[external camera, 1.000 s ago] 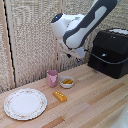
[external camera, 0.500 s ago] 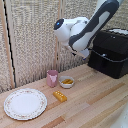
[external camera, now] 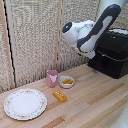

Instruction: Carefully navigate your gripper to the air fryer's handle. Confidently seize the handle using your gripper. Gradually bring the handle toward yourself to access the air fryer.

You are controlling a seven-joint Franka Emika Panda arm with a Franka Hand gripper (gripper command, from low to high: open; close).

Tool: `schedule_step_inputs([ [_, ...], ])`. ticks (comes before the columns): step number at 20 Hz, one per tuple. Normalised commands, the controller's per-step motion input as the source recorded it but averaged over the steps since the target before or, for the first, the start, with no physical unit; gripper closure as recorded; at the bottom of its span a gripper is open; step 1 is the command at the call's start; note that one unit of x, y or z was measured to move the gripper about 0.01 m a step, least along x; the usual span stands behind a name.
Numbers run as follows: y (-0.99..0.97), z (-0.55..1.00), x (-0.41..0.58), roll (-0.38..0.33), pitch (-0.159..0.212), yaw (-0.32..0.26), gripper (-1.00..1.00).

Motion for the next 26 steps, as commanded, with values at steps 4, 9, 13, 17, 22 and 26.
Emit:
schedule_step_inputs([
  [4, -0.66, -0.11, -0.022, -0.075, -0.018, 0.079, -1.0],
  [9, -0.66, -0.15, -0.021, -0.047, -0.004, 0.082, -1.0],
  [13, -0.67, -0.14, -0.007, -0.027, 0.0, 0.093, -1.0],
  [17, -0.68, -0.04, 0.0, -0.022, 0.0, 0.123, -1.0],
  [22, -0.65, 0.0, -0.005, -0.035, 0.009, 0.135, -1.0],
  [26, -0.61, 0.0, -0.033, -0.044, 0.035, 0.12, -1.0],
])
